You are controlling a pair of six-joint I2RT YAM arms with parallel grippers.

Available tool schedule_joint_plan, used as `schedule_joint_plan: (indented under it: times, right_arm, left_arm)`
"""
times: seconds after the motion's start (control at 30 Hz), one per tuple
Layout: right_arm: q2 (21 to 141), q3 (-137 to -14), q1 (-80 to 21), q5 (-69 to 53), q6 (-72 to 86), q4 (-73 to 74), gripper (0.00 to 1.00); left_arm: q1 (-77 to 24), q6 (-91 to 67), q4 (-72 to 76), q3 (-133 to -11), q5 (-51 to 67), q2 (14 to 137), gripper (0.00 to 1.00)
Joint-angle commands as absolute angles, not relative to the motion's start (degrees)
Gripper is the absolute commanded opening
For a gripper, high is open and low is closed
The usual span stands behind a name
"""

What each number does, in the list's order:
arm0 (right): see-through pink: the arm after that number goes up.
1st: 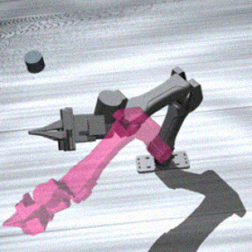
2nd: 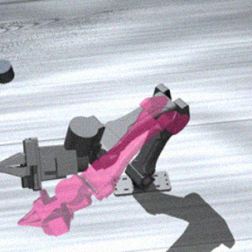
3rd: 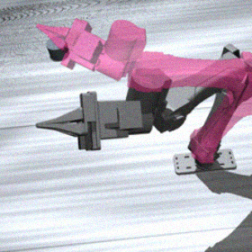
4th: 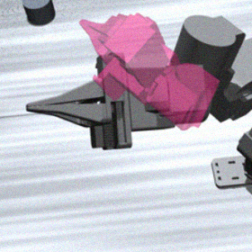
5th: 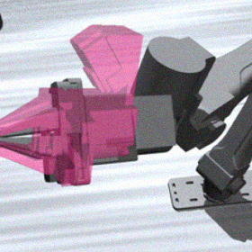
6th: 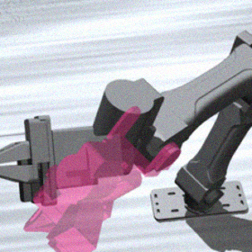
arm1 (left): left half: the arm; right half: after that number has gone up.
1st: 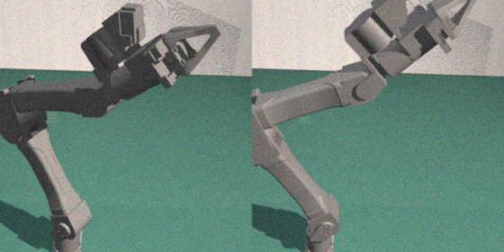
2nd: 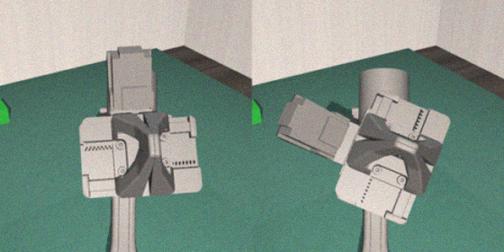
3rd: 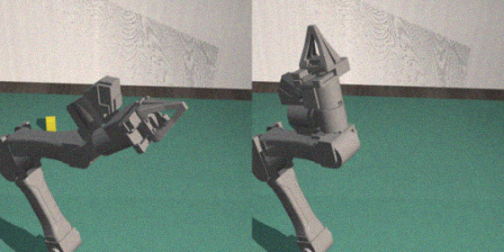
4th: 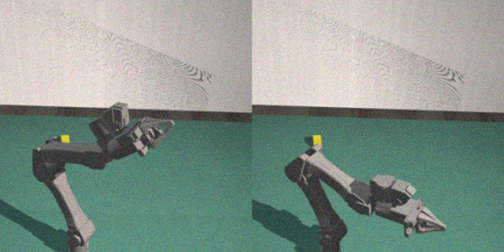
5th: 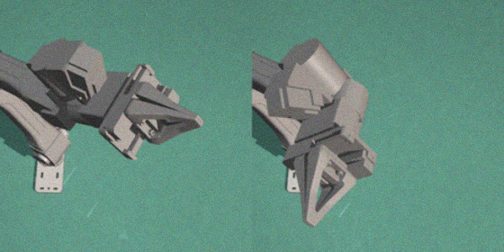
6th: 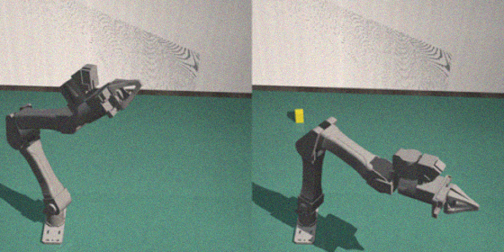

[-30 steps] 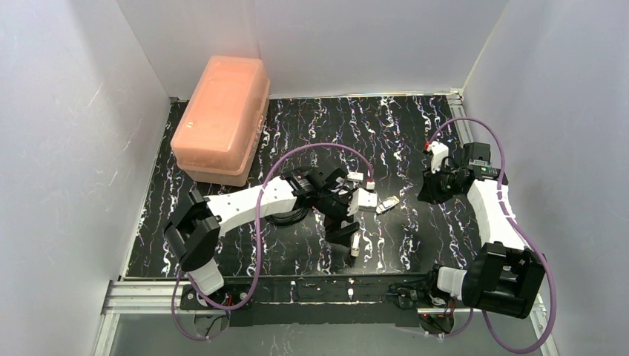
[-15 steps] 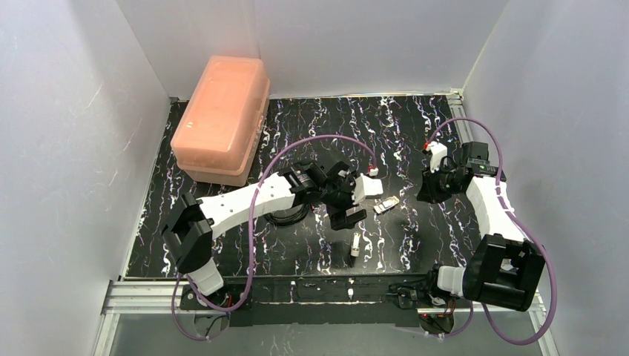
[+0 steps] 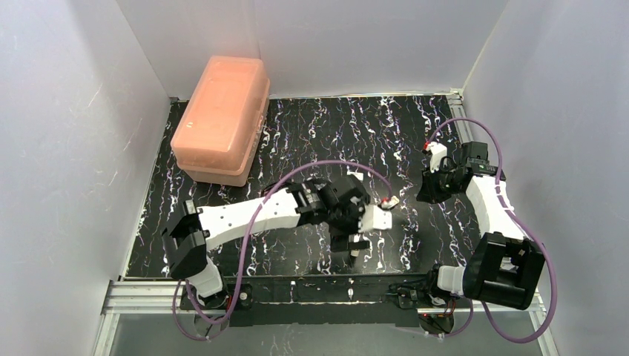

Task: Load the staples into the stapler
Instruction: Adjust the stapler at the center of the board.

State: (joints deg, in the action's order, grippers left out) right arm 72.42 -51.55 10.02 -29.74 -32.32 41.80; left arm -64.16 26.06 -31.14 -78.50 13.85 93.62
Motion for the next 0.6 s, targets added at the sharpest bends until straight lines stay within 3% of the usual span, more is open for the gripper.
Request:
schedule_joint_plan:
  times: [0.0,0.57]
  right_arm:
    - [72.6,-53.6,10.3,-30.7,-32.1,41.4,0.04]
    - [69.4,-50.8,10.3,-32.2,-33.3,40.3,0.04]
  left_arm:
    - [-67.4,28.2,-33.3,-75.9,12.3,90.9,0.88]
    - [-70.3,31.1,-27.2,-74.5,13.4,97.9,0.85]
